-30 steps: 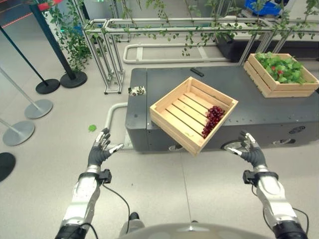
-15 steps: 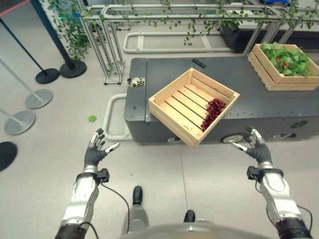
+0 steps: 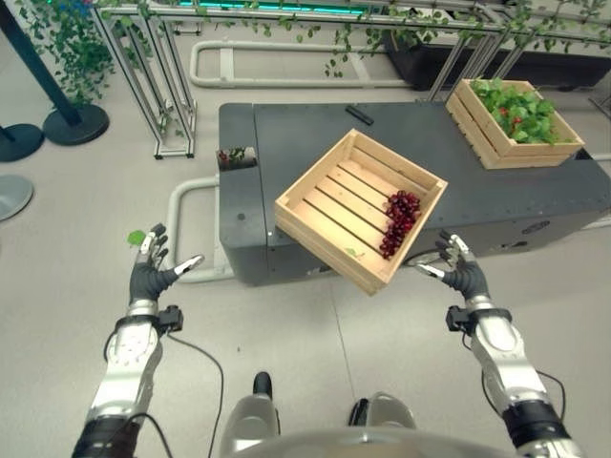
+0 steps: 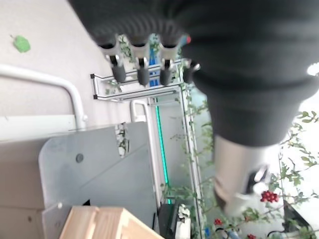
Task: Pick up the fruits from the basket on one side to the basket on the other side
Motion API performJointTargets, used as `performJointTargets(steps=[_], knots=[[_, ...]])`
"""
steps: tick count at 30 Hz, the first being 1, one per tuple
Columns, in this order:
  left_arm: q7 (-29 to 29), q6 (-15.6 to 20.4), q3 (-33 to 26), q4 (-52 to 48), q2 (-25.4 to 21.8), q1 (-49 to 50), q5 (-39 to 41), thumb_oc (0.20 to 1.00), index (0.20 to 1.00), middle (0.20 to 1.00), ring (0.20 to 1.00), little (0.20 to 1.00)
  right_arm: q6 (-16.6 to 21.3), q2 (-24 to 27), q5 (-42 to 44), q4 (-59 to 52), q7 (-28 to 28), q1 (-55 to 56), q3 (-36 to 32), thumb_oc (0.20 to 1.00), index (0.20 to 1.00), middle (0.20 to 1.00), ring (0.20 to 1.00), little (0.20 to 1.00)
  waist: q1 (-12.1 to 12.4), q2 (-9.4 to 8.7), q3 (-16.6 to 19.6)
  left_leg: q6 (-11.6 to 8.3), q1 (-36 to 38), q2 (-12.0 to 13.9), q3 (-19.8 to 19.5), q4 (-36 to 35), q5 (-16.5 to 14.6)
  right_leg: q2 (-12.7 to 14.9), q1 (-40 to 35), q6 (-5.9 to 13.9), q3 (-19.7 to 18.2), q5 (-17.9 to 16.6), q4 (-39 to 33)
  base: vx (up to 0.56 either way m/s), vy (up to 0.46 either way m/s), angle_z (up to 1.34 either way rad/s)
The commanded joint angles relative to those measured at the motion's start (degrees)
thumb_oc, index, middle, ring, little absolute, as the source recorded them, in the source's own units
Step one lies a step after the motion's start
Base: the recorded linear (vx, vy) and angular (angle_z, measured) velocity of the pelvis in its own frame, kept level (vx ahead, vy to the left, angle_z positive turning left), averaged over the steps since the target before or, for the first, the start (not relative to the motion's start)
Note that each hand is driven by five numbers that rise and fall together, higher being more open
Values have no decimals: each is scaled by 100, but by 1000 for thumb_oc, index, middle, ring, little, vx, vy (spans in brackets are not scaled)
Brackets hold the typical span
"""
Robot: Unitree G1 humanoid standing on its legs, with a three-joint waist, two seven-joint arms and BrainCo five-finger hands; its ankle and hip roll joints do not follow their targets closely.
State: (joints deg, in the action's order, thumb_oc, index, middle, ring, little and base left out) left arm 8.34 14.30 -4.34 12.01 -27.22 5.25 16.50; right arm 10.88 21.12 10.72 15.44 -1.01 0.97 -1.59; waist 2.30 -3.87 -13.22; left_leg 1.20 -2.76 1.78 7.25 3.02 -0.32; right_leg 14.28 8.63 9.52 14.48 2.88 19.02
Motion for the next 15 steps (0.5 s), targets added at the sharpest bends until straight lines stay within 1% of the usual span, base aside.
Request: performJointTargets(steps=[1,2,3,4,5,6,7,8,9,10,11,12,13,14,15], knots=[[-57,317,-242,-578,-126,-30,-160,1000,1000,1000,1000,1000,245,364,-2,-396,-2,-167,-297,1000,1000,1000,1000,1000,-9,-28,145,-212,-127,-71,-360,228,-399,-14,-364,116,-143,-253,-1233,77,-86,22],[-56,314,-240,-582,-131,-29,-160,1000,1000,1000,1000,1000,245,360,0,-398,1,-163,-301,1000,1000,1000,1000,1000,-14,-33,146,-213,-136,-74,-368,244,-407,-10,-369,116,-133,-248,-1236,74,-128,36],[-77,313,-248,-560,-93,-8,-146,1000,1000,1000,1000,1000,248,412,-28,-384,-15,-214,-289,1000,1000,1000,1000,1000,34,-107,170,-231,-166,-88,-327,254,-421,26,-425,164,24,-350,-1387,79,-148,42],[-72,302,-235,-472,-61,-12,-168,1000,1000,1000,1000,1000,252,526,-43,-419,-36,-260,-343,1000,1000,1000,1000,1000,21,-154,207,-277,-168,-30,-347,202,-384,-127,-453,142,-93,-284,-1409,78,-151,39],[-71,305,-232,-467,-59,-18,-169,1000,1000,1000,1000,1000,255,531,-41,-414,-35,-264,-344,1000,1000,1000,1000,1000,21,-149,206,-282,-166,-25,-350,197,-382,-131,-451,138,-91,-278,-1404,152,-219,45],[-111,302,-264,-477,-47,23,-135,1000,1000,1000,1000,1000,277,716,-41,-538,-29,-271,-513,1000,1000,1000,1000,1000,37,-175,202,-346,-174,54,-380,203,-369,-214,-455,91,17,-201,-1319,77,-115,39],[-114,299,-262,-482,-43,26,-133,1000,1000,1000,1000,1000,274,720,-40,-544,-27,-264,-518,1000,1000,1000,1000,1000,33,-168,205,-350,-180,58,-388,209,-372,-216,-450,88,24,-192,-1306,101,-224,35],[-132,289,-233,-461,-110,0,-143,1000,1000,1000,1000,1000,314,888,-4,-612,-64,-315,-635,1000,1000,1000,1000,1000,14,-174,140,-408,-260,119,-470,297,-378,-299,-352,19,34,-54,-1161,24,-118,12],[-131,290,-230,-457,-109,-10,-143,1000,1000,1000,1000,1000,316,891,-2,-607,-63,-320,-638,1000,1000,1000,1000,1000,8,-170,140,-413,-275,123,-480,311,-384,-300,-342,14,42,-43,-1145,18,-232,7],[-158,288,-212,-456,-177,-71,-120,1000,1000,1000,1000,1000,374,1065,34,-689,-66,-366,-714,1000,1000,1000,1000,1000,5,-193,59,-473,-375,184,-588,362,-356,-391,-293,-69,80,58,-1087,-8,-121,8],[-159,288,-209,-454,-176,-76,-118,1000,1000,1000,1000,1000,375,1068,36,-688,-64,-366,-719,1000,1000,1000,1000,1000,-3,-188,61,-477,-386,187,-601,369,-357,-393,-291,-73,92,61,-1085,-5,-178,20],[-183,290,-214,-442,-184,-106,-74,1000,1000,1000,1000,1000,378,1212,-35,-776,-44,-332,-786,1000,1000,1000,1000,1000,-7,-198,45,-508,-433,211,-655,369,-329,-430,-297,-95,133,79,-1107,29,-149,23],[-220,301,-240,-441,-219,-102,-75,1000,1000,1000,1000,1000,391,1544,-188,-921,5,-270,-945,1000,1000,1000,1000,1000,-11,-227,56,-540,-468,247,-704,347,-294,-476,-342,-107,216,90,-1195,31,-148,24],[-221,301,-233,-442,-210,-103,-75,1000,1000,1000,1000,1000,393,1555,-185,-921,10,-264,-954,1000,1000,1000,1000,1000,-17,-214,59,-543,-470,249,-715,344,-292,-481,-350,-109,228,86,-1207,32,-114,18],[-245,310,-227,-461,-225,-101,-73,1000,1000,1000,1000,1000,416,1725,-237,-942,4,-246,-1020,1000,1000,1000,1000,1000,-17,-217,59,-555,-482,259,-737,335,-279,-502,-380,-116,258,91,-1257,32,-80,16]])
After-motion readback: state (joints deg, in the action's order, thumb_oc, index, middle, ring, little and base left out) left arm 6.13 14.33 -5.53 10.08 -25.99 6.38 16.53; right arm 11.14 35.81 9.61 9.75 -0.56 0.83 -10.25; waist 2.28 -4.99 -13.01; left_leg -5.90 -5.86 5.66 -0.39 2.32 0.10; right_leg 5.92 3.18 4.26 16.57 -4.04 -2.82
